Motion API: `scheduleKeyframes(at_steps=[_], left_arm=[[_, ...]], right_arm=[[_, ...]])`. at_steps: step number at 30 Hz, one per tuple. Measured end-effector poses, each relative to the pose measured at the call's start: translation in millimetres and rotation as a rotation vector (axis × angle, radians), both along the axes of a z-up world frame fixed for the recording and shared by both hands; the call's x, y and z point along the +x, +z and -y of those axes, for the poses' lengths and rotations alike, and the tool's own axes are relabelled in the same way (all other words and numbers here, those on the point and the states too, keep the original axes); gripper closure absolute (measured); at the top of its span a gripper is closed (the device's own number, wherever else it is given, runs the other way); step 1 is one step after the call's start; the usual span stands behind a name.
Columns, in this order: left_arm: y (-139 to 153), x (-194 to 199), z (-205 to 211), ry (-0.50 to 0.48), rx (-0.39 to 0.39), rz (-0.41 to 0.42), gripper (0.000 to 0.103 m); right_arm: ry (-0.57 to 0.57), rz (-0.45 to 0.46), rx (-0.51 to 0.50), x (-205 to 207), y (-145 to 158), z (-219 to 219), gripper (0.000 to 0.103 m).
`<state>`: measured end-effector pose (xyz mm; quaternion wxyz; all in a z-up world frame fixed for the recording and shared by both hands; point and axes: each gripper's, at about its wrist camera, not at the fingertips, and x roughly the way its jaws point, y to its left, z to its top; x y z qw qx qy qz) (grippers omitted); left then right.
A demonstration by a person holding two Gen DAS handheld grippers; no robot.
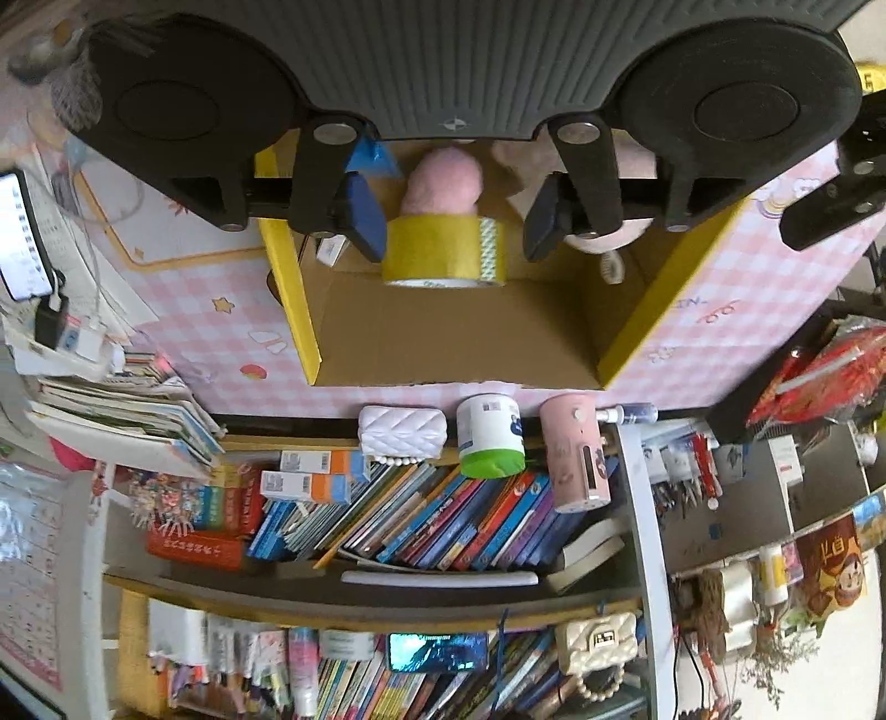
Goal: Organize objects
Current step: 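Withdraw both tools from the yellow box back over the table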
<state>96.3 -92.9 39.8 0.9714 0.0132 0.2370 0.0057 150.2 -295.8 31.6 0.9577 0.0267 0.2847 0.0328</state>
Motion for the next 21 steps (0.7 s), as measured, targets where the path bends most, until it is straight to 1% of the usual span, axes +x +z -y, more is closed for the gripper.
scheduleKeyframes(at_steps=[4,6,7,9,11,16,21], left_arm=[[-6.9,-17.7,-13.1,0.014,0.008,-0.033,0.005],[-10.1,-26.0,-19.3,0.016,0.005,-0.052,0.005],[-11.8,-30.5,-22.6,0.018,0.002,-0.062,0.005],[-15.1,-40.1,-28.6,0.021,-0.001,-0.079,0.005],[-17.8,-48.2,-33.6,0.024,-0.002,-0.096,0.005],[-24.7,-66.0,-44.6,0.019,-0.001,-0.130,0.005],[-28.6,-80.5,-50.8,0.005,0.009,-0.144,0.005]], right_arm=[[-0.029,-0.006,0.010,-22.5,-1.1,-16.6,0.039],[-0.042,-0.014,0.013,-34.5,-2.0,-25.2,0.034],[-0.048,-0.018,0.011,-40.2,-2.7,-29.6,0.029],[-0.052,-0.028,0.005,-52.8,-4.9,-39.2,0.026],[-0.055,-0.042,-0.009,-63.6,-7.8,-48.9,0.020],[-0.057,-0.065,-0.021,-89.6,-14.8,-67.7,0.014],[-0.064,-0.083,-0.028,-110.7,-21.1,-80.8,0.012]])
